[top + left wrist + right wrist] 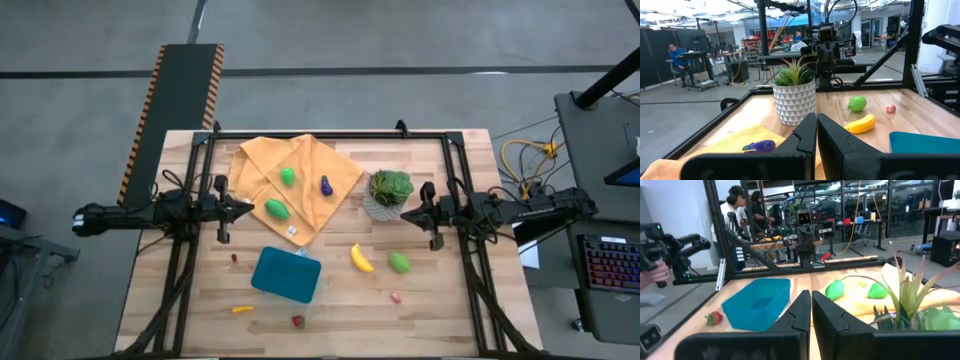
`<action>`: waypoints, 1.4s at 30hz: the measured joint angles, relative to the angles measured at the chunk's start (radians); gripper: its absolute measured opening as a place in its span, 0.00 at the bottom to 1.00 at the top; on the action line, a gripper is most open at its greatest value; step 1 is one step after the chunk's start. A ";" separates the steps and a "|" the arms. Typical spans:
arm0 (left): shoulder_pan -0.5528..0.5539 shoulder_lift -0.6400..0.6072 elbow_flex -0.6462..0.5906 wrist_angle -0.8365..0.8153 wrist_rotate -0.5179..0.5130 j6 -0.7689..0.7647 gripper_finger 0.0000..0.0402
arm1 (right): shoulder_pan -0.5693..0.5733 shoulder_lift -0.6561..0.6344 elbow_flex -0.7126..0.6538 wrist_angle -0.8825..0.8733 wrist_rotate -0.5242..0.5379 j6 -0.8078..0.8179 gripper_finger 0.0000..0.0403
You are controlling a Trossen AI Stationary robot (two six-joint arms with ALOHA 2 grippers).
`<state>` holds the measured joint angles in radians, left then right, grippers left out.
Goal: Pick and placing Produce into tupperware
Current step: Put the cabbage into the blue bin
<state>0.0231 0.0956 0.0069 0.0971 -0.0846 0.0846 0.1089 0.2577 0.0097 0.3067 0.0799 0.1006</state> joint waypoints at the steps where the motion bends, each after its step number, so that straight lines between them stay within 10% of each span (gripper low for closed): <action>1: 0.000 0.000 0.000 0.000 0.000 -0.001 0.00 | 0.000 0.000 0.000 0.003 0.000 -0.003 0.02; 23: 0.000 0.000 0.000 0.165 0.003 0.000 0.01 | 0.000 0.000 0.000 0.072 0.079 -0.076 0.18; 34: 0.000 0.020 0.017 0.281 0.002 -0.003 0.37 | 0.000 0.000 0.000 0.231 0.075 -0.160 0.46; 42: 0.000 0.170 0.170 0.288 0.010 -0.003 0.44 | 0.000 0.041 0.186 0.107 -0.008 -0.180 0.48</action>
<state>0.0227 0.2655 0.1764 0.3851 -0.0751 0.0814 0.1089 0.2990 0.1954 0.4139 0.0715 -0.0793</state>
